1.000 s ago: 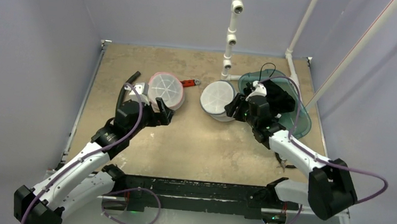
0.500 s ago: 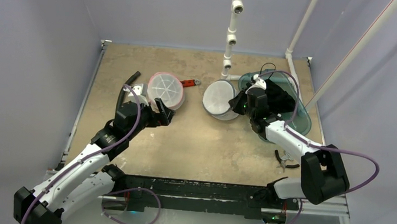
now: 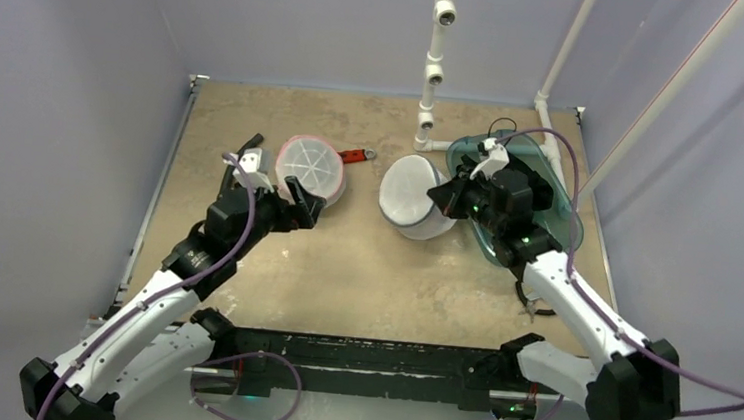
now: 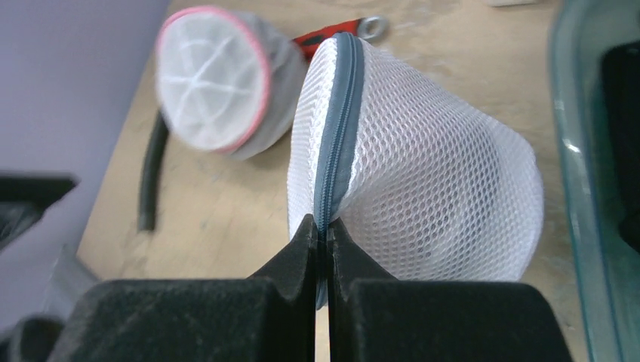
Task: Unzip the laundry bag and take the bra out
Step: Pick up the laundry bag at the center of the board.
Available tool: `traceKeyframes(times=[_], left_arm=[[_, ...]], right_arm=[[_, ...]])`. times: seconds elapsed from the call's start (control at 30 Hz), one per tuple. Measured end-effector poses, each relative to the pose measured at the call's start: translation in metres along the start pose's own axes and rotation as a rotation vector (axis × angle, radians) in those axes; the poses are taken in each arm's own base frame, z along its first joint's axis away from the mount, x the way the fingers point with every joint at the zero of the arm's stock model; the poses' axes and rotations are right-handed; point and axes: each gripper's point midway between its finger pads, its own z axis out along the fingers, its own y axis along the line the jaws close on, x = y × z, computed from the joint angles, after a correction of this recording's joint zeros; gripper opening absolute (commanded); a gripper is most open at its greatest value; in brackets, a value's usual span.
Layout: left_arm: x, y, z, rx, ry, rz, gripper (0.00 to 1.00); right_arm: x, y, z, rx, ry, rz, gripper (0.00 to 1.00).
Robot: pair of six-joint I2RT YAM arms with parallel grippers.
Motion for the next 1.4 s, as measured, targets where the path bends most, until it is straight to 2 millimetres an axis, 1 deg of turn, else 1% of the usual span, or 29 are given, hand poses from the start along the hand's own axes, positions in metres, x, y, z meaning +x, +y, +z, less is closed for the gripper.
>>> traceKeyframes(times=[0.07,0.17,0.23,0.27,0.33,0.4,0.43,0.5,0.53,0.57,0.67,0.73,0.8,0.87,1.1,1.2,1.3,1.33,1.4], left_arm=[[-0.009,-0.008,-0.001,0.021,-0.011,0.021,0.92],[-0.027,-0.03,-0.001,0.091,-0.012,0.079,0.92],[-0.038,-0.049,-0.002,0.16,-0.013,0.13,0.91],[-0.042,-0.056,-0.004,0.192,-0.016,0.15,0.89],[-0.049,-0.076,-0.009,0.282,-0.019,0.205,0.88],[-0.054,-0.1,-0.018,0.406,-0.011,0.272,0.89],[-0.055,-0.106,-0.021,0.438,-0.01,0.291,0.89],[-0.056,-0.125,-0.03,0.548,0.009,0.346,0.89],[-0.056,-0.132,-0.033,0.589,0.019,0.367,0.85],[-0.053,-0.14,-0.036,0.643,0.036,0.392,0.79],[-0.039,-0.155,-0.042,0.777,0.106,0.431,0.78],[-0.025,-0.161,-0.044,0.858,0.174,0.435,0.79],[-0.01,-0.162,-0.043,0.909,0.244,0.43,0.82],[-0.001,-0.161,-0.042,0.936,0.288,0.425,0.83],[0.018,-0.162,-0.052,0.992,0.34,0.46,0.87],[0.029,-0.157,-0.052,0.989,0.361,0.472,0.87],[0.034,-0.155,-0.05,0.978,0.372,0.481,0.87],[0.034,-0.154,-0.048,0.975,0.373,0.484,0.86],[0.037,-0.153,-0.045,0.969,0.38,0.487,0.81]], right_arm=[[0.001,0.017,-0.014,-0.085,0.02,-0.041,0.0],[0.0,0.049,-0.042,-0.235,0.023,-0.108,0.0],[-0.003,0.068,-0.062,-0.33,0.009,-0.14,0.0],[-0.003,0.075,-0.069,-0.367,0.003,-0.152,0.0],[-0.001,0.087,-0.084,-0.441,-0.005,-0.177,0.0],[0.007,0.094,-0.091,-0.498,0.019,-0.193,0.0],[0.011,0.097,-0.093,-0.527,0.035,-0.199,0.0],[0.023,0.099,-0.095,-0.577,0.076,-0.202,0.0],[0.031,0.099,-0.095,-0.595,0.098,-0.2,0.0],[0.04,0.098,-0.097,-0.619,0.124,-0.197,0.0],[0.059,0.098,-0.102,-0.681,0.17,-0.194,0.0],[0.065,0.102,-0.107,-0.725,0.185,-0.199,0.0],[0.067,0.106,-0.112,-0.76,0.186,-0.208,0.0],[0.067,0.111,-0.117,-0.798,0.181,-0.222,0.0],[0.067,0.124,-0.127,-0.884,0.175,-0.255,0.0],[0.069,0.128,-0.131,-0.912,0.182,-0.265,0.0],[0.071,0.131,-0.134,-0.93,0.187,-0.271,0.0],[0.072,0.132,-0.135,-0.936,0.19,-0.273,0.0],[0.073,0.134,-0.137,-0.952,0.195,-0.278,0.0]])
